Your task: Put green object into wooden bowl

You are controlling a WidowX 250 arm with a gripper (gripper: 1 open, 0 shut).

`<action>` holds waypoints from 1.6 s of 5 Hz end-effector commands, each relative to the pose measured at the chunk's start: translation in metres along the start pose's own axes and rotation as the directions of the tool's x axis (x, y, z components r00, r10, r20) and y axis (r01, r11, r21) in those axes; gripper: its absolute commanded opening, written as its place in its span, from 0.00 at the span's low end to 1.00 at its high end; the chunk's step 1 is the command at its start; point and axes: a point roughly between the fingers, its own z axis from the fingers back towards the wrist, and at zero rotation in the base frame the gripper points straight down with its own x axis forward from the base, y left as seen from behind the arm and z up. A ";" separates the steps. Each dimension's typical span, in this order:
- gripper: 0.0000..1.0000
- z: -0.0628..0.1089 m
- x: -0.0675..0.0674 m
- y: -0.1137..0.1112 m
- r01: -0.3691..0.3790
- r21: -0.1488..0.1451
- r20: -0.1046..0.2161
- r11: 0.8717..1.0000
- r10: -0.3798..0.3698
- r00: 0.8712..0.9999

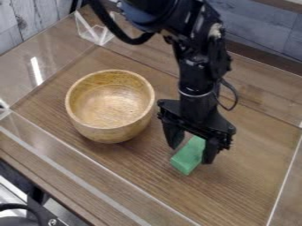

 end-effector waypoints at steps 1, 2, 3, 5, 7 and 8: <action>1.00 0.007 0.004 0.004 0.048 -0.003 0.041 0.999 -0.047 0.998; 1.00 0.004 0.002 0.005 0.082 -0.011 0.041 0.997 -0.081 0.996; 0.00 -0.001 0.002 0.017 0.047 -0.011 0.042 0.999 -0.047 0.998; 0.00 -0.005 0.013 0.022 0.070 -0.025 0.051 0.997 -0.069 0.996; 0.00 0.024 0.015 0.019 0.021 -0.048 0.075 0.999 -0.017 0.997; 0.00 0.035 0.016 0.020 -0.002 -0.059 0.092 0.998 0.007 0.996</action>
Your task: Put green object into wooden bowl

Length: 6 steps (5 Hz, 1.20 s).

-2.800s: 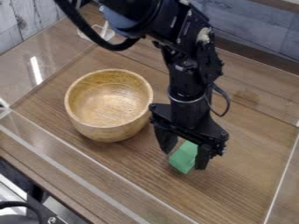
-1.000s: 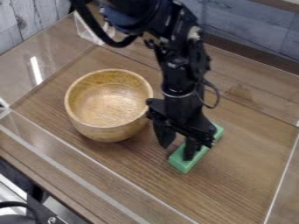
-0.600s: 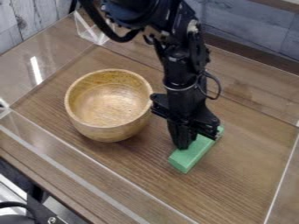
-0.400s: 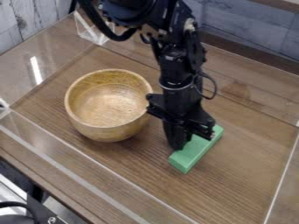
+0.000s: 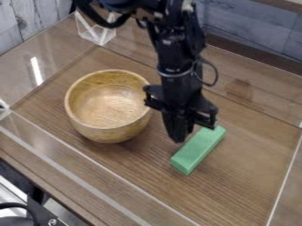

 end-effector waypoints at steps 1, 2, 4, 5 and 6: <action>0.00 0.020 0.012 -0.002 -0.016 -0.007 0.073 1.000 0.016 0.997; 0.00 0.021 0.009 0.003 0.011 -0.008 0.066 1.000 -0.010 0.998; 1.00 0.015 0.003 -0.005 0.014 -0.002 0.048 1.000 -0.014 0.999; 0.00 0.020 0.000 -0.015 -0.020 0.002 0.052 1.000 0.020 0.998; 0.00 0.025 0.002 -0.004 -0.037 0.002 0.054 0.999 0.037 0.998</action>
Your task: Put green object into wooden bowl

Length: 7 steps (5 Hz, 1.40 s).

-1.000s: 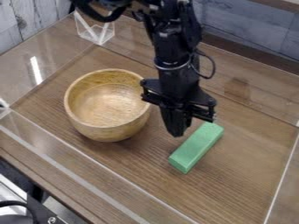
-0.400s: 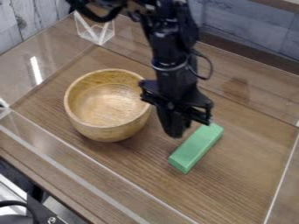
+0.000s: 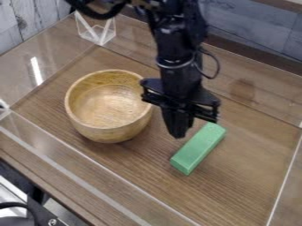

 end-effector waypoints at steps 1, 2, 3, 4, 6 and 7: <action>0.00 0.011 0.013 0.009 0.003 0.002 0.059 1.000 -0.003 0.998; 1.00 0.001 0.015 0.015 -0.002 0.006 0.048 1.000 0.002 0.999; 1.00 -0.009 0.009 0.008 -0.013 0.011 0.043 1.000 0.012 0.999; 0.00 -0.013 0.004 0.002 -0.031 0.013 0.045 0.999 0.031 0.998; 0.00 -0.009 0.008 -0.005 -0.114 0.017 0.056 0.993 0.113 0.992; 0.00 0.004 0.012 -0.005 -0.057 0.011 0.048 0.998 0.056 0.997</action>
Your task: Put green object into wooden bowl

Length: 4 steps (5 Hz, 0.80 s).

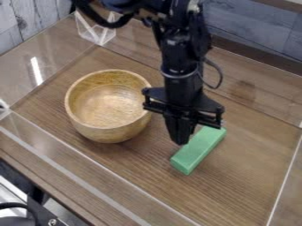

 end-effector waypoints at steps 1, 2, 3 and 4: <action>0.00 0.031 0.016 -0.001 0.062 -0.021 0.064 0.998 -0.061 0.996; 1.00 0.020 0.006 -0.002 0.061 -0.015 0.048 0.998 -0.060 0.997; 1.00 0.012 0.007 -0.013 0.080 -0.005 0.035 0.997 -0.080 0.996; 1.00 0.005 0.011 -0.023 0.095 0.005 0.023 0.996 -0.095 0.995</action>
